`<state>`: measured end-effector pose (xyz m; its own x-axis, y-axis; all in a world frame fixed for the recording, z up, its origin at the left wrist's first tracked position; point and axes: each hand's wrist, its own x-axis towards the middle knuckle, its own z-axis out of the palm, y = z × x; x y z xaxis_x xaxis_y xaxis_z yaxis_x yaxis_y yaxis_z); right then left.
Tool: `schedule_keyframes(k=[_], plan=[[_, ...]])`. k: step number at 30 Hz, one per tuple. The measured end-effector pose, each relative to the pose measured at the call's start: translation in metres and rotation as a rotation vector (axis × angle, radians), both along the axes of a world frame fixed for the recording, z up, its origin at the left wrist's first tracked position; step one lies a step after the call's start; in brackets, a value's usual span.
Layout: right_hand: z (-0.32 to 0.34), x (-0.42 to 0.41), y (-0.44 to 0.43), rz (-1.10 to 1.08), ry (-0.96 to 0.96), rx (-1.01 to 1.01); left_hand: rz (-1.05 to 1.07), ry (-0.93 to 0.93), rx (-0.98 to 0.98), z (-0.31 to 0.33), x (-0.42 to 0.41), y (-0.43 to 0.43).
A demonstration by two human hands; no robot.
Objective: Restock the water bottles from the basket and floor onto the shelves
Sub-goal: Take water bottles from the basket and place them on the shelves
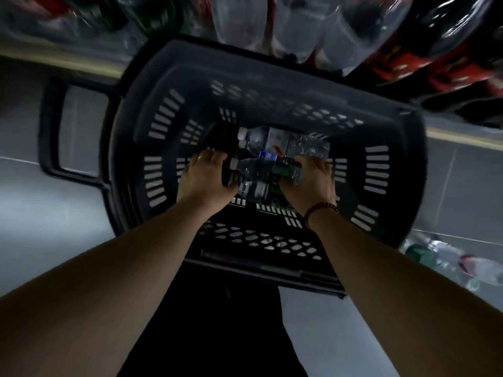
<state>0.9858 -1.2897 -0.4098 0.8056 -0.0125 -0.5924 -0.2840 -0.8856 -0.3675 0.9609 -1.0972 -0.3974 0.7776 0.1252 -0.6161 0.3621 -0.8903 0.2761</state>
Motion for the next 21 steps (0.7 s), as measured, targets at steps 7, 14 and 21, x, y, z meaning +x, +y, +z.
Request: schedule_keyframes(k=[7,14,21], plan=[[-0.077,0.030,-0.002,0.007,-0.072,0.046,0.024,0.008,-0.065,-0.069,0.000,-0.001],[-0.118,0.046,0.000,0.198,-0.203,-0.103,0.027,-0.057,-0.061,-0.114,0.002,0.005],[-0.128,0.059,0.009,0.354,-0.333,-0.339,0.140,-0.046,-0.158,-0.132,0.010,0.012]])
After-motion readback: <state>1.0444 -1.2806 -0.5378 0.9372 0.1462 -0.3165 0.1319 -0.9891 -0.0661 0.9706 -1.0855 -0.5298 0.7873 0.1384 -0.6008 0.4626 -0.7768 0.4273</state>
